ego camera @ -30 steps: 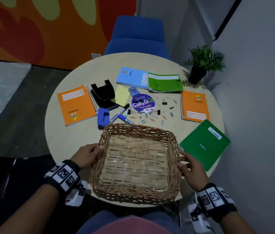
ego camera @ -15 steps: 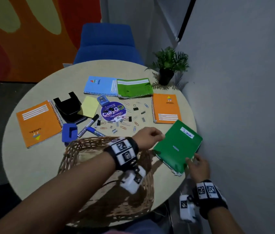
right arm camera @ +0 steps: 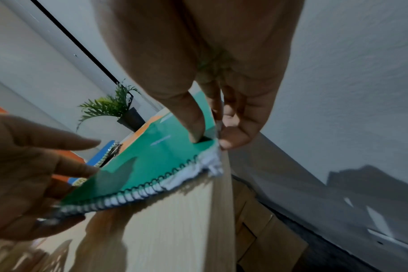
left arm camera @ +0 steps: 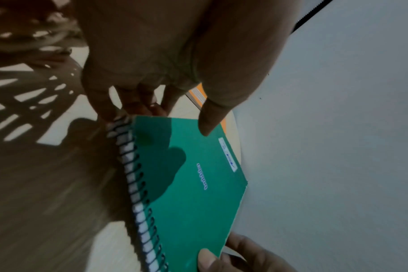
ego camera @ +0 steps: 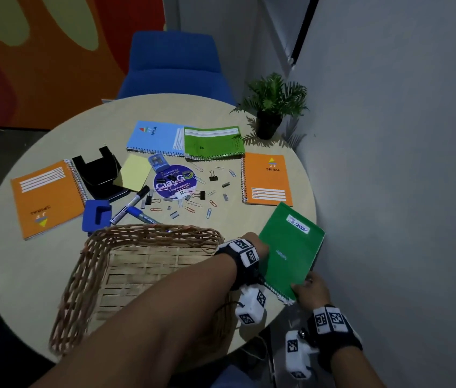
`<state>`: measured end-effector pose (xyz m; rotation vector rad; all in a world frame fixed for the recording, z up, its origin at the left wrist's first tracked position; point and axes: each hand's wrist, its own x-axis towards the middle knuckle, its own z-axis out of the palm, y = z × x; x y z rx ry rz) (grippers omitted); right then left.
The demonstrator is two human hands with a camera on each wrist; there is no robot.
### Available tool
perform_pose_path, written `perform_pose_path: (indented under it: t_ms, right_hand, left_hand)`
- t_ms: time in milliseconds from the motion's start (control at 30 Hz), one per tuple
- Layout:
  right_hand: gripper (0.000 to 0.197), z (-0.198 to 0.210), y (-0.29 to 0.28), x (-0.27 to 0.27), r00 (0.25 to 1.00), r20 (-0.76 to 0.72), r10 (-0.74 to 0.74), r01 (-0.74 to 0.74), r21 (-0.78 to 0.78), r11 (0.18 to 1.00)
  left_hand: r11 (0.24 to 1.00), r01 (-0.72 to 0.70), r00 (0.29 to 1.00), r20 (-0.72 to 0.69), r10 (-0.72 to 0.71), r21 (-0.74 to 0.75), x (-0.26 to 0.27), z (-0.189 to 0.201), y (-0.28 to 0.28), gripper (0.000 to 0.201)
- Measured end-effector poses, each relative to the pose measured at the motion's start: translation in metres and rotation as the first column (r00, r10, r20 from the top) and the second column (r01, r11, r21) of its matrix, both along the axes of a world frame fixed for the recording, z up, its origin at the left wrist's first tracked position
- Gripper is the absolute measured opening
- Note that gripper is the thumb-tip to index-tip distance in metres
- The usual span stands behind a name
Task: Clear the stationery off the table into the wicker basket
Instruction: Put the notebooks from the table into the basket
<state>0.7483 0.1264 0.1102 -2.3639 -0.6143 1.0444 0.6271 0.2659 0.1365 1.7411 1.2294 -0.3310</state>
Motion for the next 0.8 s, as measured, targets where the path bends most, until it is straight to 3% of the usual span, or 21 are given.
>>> perform_pose_path:
  t_ms: [33, 100, 133, 233, 333, 400, 500, 667, 733, 800]
  right_hand:
    - [0.022, 0.000, -0.002, 0.002, 1.000, -0.002, 0.014, -0.014, 0.007, 1.000]
    - [0.029, 0.008, -0.006, 0.003, 0.998, -0.046, 0.034, -0.032, 0.035, 0.999]
    - [0.032, 0.014, -0.009, 0.002, 0.997, -0.078, 0.021, -0.016, 0.065, 0.998]
    - [0.011, 0.030, -0.012, 0.000, 0.989, -0.145, 0.001, 0.035, 0.242, 0.970]
    - [0.020, 0.056, -0.007, -0.012, 0.975, -0.214, 0.056, 0.033, 0.392, 0.919]
    - [0.021, 0.078, -0.004, -0.030, 0.966, -0.186, 0.180, -0.080, 0.448, 0.890]
    - [0.021, 0.095, 0.003, -0.071, 0.903, -0.079, 0.422, -0.355, 0.416, 0.837]
    - [0.025, 0.070, 0.015, -0.131, 0.800, 0.121, 0.587, -0.600, 0.177, 0.781]
    - [0.038, 0.066, 0.017, -0.145, 0.748, 0.209, 0.630, -0.652, 0.048, 0.757]
    - [0.064, 0.065, 0.016, -0.153, 0.685, 0.272, 0.676, -0.686, -0.072, 0.724]
  left_hand:
    - [0.998, 0.055, 0.998, -0.003, -0.055, 0.020, -0.003, -0.001, -0.003, 0.027]
    - [0.995, -0.090, 0.994, 0.061, 0.092, -0.038, -0.007, 0.020, -0.014, 0.017]
    - [0.995, -0.100, 0.989, 0.111, 0.098, 0.010, -0.011, 0.030, -0.019, 0.011]
    - [0.983, -0.180, 0.943, 0.293, 0.159, 0.046, -0.037, 0.060, -0.030, 0.023]
    - [0.976, -0.216, 0.884, 0.432, 0.178, 0.039, -0.091, 0.081, -0.036, 0.028]
    - [0.972, -0.235, 0.857, 0.477, 0.197, 0.021, -0.134, 0.092, -0.041, 0.044]
    - [0.969, -0.243, 0.884, 0.420, 0.203, 0.044, -0.200, 0.094, -0.051, 0.065]
    - [0.969, -0.181, 0.973, 0.175, 0.152, 0.166, -0.253, 0.076, -0.067, 0.069]
    - [0.969, -0.156, 0.985, 0.105, 0.138, 0.192, -0.256, 0.060, -0.069, 0.071]
    - [0.975, -0.103, 0.994, 0.062, 0.092, 0.196, -0.258, 0.038, -0.066, 0.072]
